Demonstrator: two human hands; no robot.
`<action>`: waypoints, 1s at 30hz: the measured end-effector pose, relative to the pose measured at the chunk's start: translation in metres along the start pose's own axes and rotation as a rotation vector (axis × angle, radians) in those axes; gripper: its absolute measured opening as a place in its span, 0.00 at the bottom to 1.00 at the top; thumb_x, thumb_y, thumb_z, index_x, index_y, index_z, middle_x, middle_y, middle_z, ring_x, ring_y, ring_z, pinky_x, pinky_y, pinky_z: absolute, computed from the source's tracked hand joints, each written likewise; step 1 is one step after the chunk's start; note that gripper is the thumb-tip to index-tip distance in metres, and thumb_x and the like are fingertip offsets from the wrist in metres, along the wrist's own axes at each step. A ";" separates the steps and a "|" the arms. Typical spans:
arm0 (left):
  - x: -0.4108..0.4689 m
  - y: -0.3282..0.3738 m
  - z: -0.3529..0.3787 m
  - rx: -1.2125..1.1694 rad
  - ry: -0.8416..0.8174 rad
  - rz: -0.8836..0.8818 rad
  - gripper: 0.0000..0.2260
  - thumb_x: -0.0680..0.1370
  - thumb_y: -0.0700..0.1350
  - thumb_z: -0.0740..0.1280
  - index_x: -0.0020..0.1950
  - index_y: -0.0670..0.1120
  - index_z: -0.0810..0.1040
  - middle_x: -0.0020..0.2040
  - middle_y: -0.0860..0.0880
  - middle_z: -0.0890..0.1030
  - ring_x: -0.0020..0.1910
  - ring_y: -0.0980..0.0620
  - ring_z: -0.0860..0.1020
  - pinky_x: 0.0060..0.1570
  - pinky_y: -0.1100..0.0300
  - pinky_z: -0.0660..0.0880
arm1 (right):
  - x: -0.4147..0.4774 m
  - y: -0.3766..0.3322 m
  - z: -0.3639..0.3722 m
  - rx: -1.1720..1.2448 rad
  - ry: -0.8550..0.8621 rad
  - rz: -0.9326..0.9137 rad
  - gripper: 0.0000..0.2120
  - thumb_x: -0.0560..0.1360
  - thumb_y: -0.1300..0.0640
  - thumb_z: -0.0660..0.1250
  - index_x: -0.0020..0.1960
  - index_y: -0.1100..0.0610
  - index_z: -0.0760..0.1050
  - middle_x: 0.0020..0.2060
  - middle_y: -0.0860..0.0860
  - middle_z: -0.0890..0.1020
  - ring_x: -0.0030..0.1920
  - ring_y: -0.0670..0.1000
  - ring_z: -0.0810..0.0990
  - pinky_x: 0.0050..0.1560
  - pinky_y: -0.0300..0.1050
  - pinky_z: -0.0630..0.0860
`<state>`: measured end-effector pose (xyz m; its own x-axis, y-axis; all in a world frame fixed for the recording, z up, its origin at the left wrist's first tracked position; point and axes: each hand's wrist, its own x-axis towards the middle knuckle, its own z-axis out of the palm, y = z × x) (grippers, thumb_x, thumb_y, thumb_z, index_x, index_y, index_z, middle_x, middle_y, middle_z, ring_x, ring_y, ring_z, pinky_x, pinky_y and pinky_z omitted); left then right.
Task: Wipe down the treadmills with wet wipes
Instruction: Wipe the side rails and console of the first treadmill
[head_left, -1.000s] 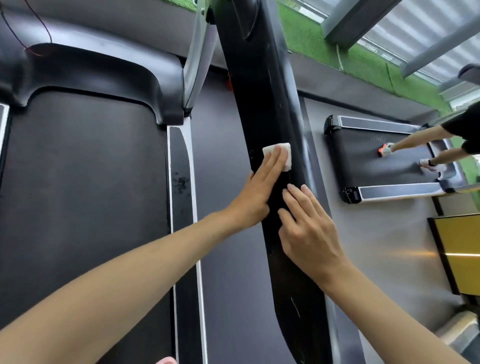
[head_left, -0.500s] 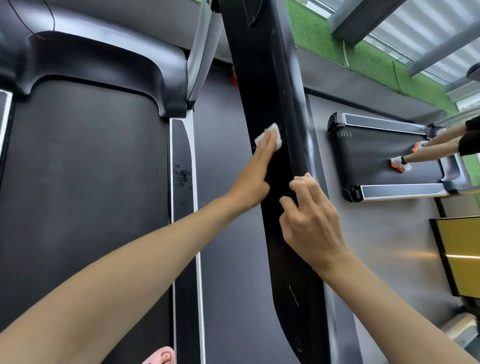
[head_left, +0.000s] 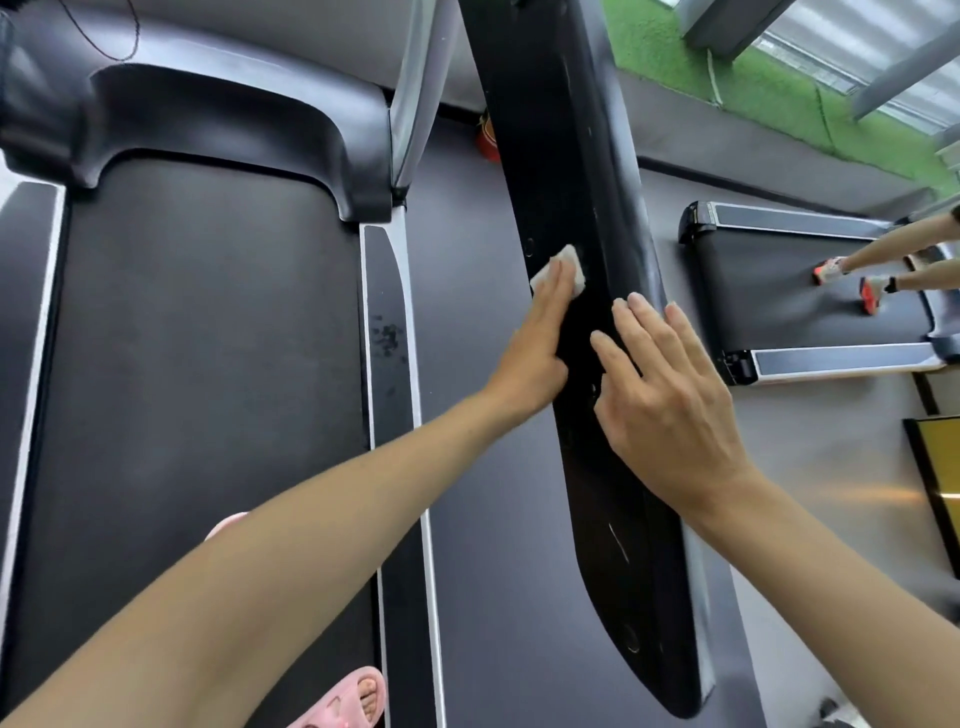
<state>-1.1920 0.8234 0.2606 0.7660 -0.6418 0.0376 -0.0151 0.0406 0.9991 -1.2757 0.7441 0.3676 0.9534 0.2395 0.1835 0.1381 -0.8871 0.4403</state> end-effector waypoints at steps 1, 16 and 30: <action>0.001 0.001 0.002 -0.015 0.014 -0.013 0.46 0.67 0.20 0.51 0.79 0.47 0.39 0.79 0.51 0.39 0.77 0.57 0.43 0.74 0.63 0.44 | -0.004 -0.003 -0.004 -0.003 -0.019 0.003 0.18 0.75 0.64 0.56 0.61 0.67 0.76 0.63 0.65 0.76 0.68 0.62 0.72 0.73 0.56 0.61; -0.011 -0.012 0.012 -0.099 0.044 -0.105 0.43 0.72 0.23 0.53 0.79 0.50 0.38 0.79 0.52 0.38 0.74 0.66 0.41 0.73 0.67 0.41 | -0.033 -0.011 0.000 0.009 -0.128 -0.013 0.19 0.76 0.64 0.58 0.66 0.66 0.73 0.70 0.65 0.68 0.74 0.61 0.63 0.75 0.55 0.57; -0.021 -0.016 0.007 -0.012 -0.045 -0.163 0.47 0.71 0.26 0.55 0.77 0.59 0.35 0.77 0.61 0.37 0.77 0.57 0.42 0.73 0.36 0.39 | -0.038 -0.015 0.001 -0.045 -0.130 0.032 0.18 0.79 0.60 0.58 0.64 0.68 0.74 0.70 0.64 0.69 0.73 0.60 0.64 0.74 0.55 0.58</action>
<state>-1.2128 0.8309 0.2437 0.7281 -0.6742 -0.1235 0.1149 -0.0577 0.9917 -1.3132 0.7475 0.3532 0.9842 0.1560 0.0836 0.0981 -0.8742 0.4756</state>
